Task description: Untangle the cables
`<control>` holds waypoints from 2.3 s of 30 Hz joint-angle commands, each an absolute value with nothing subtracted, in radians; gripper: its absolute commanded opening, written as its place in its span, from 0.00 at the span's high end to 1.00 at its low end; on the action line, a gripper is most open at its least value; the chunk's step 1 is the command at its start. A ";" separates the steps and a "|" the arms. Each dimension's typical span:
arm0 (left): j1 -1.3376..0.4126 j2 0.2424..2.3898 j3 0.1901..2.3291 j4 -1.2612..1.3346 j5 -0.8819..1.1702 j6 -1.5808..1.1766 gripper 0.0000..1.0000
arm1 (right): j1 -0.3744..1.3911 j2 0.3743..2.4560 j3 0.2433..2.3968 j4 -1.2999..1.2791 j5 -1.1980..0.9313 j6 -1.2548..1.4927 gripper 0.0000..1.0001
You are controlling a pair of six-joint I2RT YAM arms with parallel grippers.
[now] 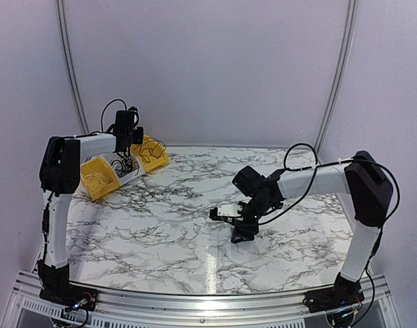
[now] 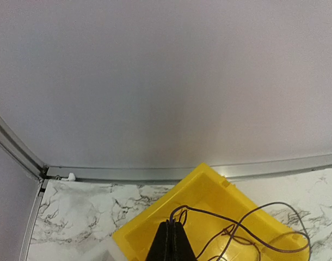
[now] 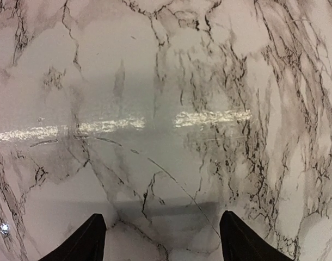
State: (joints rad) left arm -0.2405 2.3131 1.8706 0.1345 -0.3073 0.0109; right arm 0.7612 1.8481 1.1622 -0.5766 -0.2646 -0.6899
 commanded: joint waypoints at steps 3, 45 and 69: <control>-0.239 2.156 1.761 0.193 -0.415 0.044 1.00 | 0.781 1.864 1.172 -0.578 -0.254 -0.705 0.28; -0.219 2.208 1.747 0.186 -0.445 0.066 1.00 | 0.792 1.908 1.172 -0.595 -0.235 -0.725 0.28; -0.179 2.265 1.809 0.130 -0.331 -0.035 1.00 | 0.798 1.919 1.175 -0.607 -0.226 -0.728 0.29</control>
State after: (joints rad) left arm -0.1761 2.2009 1.7119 0.1486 -0.3824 0.0288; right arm 0.7830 1.8740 1.1675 -0.5854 -0.2520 -0.7124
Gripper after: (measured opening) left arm 0.018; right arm 0.715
